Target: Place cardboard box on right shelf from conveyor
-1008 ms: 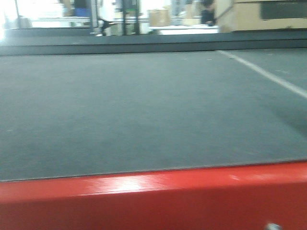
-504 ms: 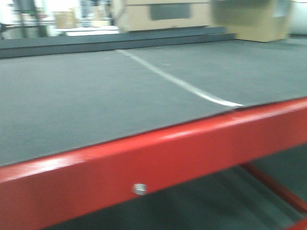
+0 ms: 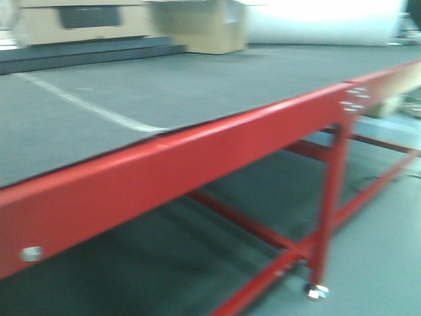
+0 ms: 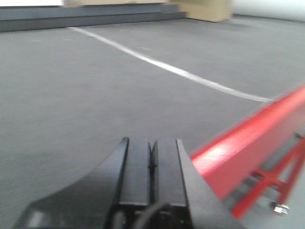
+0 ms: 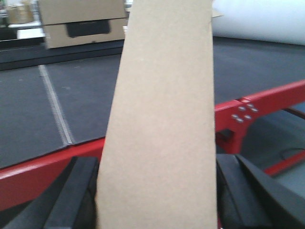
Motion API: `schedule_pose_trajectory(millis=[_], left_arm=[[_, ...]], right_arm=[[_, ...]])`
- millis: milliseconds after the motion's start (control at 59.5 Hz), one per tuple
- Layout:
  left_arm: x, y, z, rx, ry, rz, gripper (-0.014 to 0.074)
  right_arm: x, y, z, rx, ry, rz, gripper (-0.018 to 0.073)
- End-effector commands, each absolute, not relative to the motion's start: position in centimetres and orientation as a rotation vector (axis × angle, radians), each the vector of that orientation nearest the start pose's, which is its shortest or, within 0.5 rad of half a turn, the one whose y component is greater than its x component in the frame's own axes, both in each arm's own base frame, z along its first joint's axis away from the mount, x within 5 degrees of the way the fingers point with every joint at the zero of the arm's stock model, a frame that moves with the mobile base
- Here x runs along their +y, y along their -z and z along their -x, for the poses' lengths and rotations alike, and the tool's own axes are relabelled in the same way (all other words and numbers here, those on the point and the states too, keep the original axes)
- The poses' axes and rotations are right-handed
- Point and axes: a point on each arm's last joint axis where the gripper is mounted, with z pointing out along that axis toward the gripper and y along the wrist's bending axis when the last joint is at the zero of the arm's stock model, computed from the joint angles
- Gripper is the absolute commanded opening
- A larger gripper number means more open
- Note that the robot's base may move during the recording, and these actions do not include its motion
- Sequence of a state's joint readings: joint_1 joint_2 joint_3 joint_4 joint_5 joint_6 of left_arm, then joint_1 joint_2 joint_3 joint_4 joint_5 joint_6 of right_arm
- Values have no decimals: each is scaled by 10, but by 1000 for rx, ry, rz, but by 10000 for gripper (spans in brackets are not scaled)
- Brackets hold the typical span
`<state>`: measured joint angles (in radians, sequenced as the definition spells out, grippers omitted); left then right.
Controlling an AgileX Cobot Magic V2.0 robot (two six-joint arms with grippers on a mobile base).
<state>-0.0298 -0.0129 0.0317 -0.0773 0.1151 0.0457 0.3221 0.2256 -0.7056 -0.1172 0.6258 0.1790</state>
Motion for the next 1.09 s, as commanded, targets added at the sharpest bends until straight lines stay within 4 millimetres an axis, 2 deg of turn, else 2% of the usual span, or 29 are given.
schedule_pose_trajectory(millis=[0, 1076], left_arm=[[-2, -199, -56, 1526, 59, 1, -116], [-2, -199, -56, 1526, 57, 2, -116]], right_arm=[[2, -388, -23, 1512, -260, 144, 144], [2, -388, -23, 1512, -260, 144, 144]])
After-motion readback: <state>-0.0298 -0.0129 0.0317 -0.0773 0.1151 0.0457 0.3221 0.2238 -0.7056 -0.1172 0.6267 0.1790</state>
